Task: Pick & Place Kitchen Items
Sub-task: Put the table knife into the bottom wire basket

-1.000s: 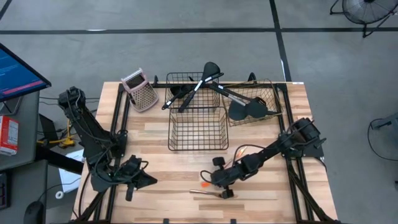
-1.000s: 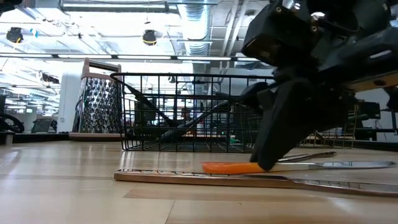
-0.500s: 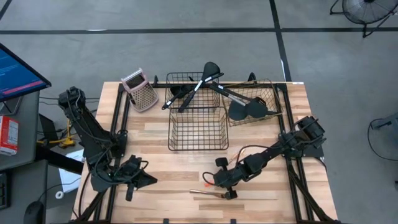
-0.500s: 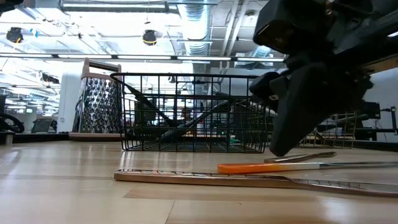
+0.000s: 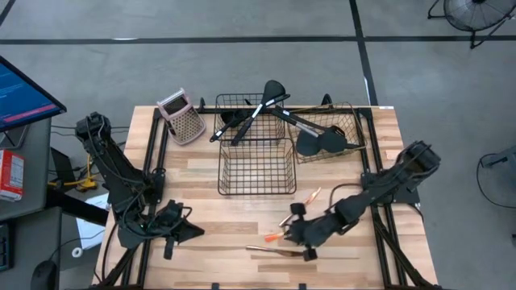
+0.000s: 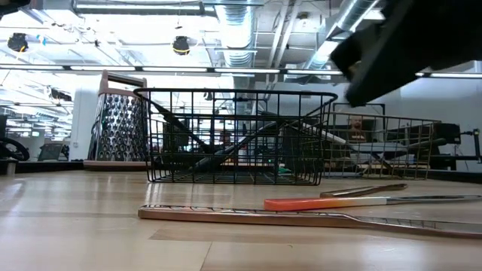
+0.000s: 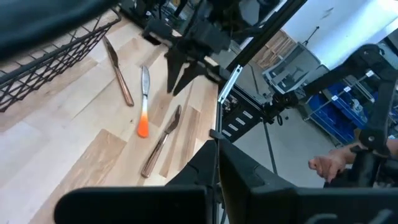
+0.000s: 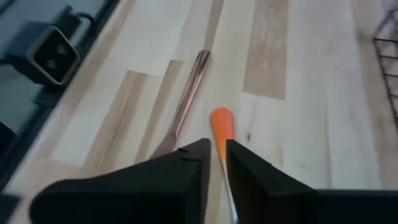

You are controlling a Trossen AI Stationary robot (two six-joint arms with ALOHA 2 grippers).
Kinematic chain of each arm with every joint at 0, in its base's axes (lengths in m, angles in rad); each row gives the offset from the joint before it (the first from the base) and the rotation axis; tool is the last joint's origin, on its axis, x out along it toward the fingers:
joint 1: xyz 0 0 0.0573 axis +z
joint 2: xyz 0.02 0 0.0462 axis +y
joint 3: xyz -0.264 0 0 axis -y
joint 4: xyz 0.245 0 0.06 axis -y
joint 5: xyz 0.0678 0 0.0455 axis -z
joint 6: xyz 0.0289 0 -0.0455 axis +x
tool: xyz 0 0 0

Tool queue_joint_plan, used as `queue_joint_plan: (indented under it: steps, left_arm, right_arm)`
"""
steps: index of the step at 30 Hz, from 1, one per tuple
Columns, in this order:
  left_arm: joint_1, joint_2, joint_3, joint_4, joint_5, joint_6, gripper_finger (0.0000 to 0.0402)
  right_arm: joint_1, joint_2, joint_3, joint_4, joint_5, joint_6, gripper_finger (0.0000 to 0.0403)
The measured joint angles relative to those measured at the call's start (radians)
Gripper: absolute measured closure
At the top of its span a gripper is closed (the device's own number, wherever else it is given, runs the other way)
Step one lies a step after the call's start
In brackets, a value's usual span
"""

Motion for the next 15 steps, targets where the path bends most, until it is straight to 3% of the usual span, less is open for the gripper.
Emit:
queue_joint_plan:
  steps: [8,11,15]
  left_arm:
    - [0.063,0.067,0.0,0.04,0.024,0.0,0.0394]
    - [0.108,0.166,0.0,0.178,0.112,0.003,0.0388]
    - [0.144,0.33,0.057,0.368,0.216,0.136,0.0389]
  right_arm:
    - [0.027,-0.27,-0.153,-0.043,0.008,0.153,0.0279]
    - [0.032,-0.335,-0.166,-0.085,0.009,0.156,0.0248]
    - [0.031,-0.388,-0.168,-0.137,0.011,0.158,0.0224]
